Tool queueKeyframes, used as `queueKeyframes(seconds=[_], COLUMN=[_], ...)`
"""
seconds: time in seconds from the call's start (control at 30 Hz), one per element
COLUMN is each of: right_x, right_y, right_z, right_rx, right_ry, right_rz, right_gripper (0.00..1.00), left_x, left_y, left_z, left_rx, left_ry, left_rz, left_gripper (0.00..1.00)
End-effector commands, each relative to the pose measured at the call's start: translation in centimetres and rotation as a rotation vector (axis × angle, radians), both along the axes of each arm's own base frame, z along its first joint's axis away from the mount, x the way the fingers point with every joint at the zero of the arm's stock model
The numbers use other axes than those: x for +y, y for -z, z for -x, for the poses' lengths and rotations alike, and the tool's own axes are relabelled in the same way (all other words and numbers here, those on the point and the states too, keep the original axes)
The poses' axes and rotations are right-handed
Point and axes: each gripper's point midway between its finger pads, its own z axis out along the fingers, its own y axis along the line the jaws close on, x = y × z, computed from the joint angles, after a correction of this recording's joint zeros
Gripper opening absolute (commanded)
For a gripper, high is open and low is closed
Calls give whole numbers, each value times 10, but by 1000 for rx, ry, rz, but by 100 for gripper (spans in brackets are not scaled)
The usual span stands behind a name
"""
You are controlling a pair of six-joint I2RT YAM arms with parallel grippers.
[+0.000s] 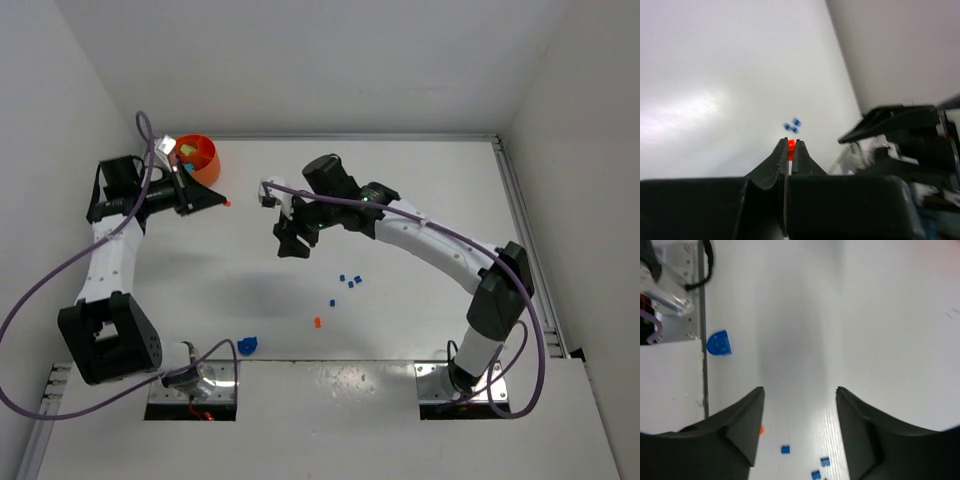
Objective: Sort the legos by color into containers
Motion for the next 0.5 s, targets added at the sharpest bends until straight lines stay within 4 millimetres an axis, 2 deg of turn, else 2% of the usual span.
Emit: queueKeyframes(seconds=[0.0, 0.03, 0.07, 0.13, 0.17, 0.23, 0.27, 0.3, 0.33, 0.37, 0.4, 0.47], right_x=[-23, -27, -32, -38, -39, -46, -46, -48, -49, -53, -55, -57], right_y=[9, 16, 22, 31, 34, 52, 56, 61, 66, 63, 70, 73], right_z=[-3, 0, 2, 3, 9, 15, 18, 17, 20, 21, 24, 15], right_rx=[-41, -36, -14, 9, 34, 135, 164, 185, 200, 227, 236, 217], right_ry=[23, 17, 19, 20, 6, -9, -19, -25, -41, -69, -70, -39], right_rz=[56, 71, 84, 96, 103, 152, 164, 172, 183, 157, 165, 167], right_gripper=[62, 62, 62, 60, 56, 54, 54, 62, 97, 100, 100, 100], left_x=[44, 61, 75, 95, 109, 132, 141, 149, 153, 163, 172, 186], left_y=[-13, -6, -23, -28, -35, -44, -45, -47, -47, -47, -46, -42], left_z=[-47, -63, -80, -102, -121, -150, -157, -168, -177, -186, -204, -221], left_rx=[-114, -85, -131, -131, -149, -169, -168, -173, -172, -178, -175, -169], left_ry=[-155, -198, -243, -305, -338, -404, -420, -450, -454, -470, -488, -512], left_rz=[-222, -236, -273, -293, -282, -275, -271, -282, -275, -271, -264, -253], left_gripper=[0, 0, 0, 0, 0, 0, 0, 0, 0, 0, 0, 0])
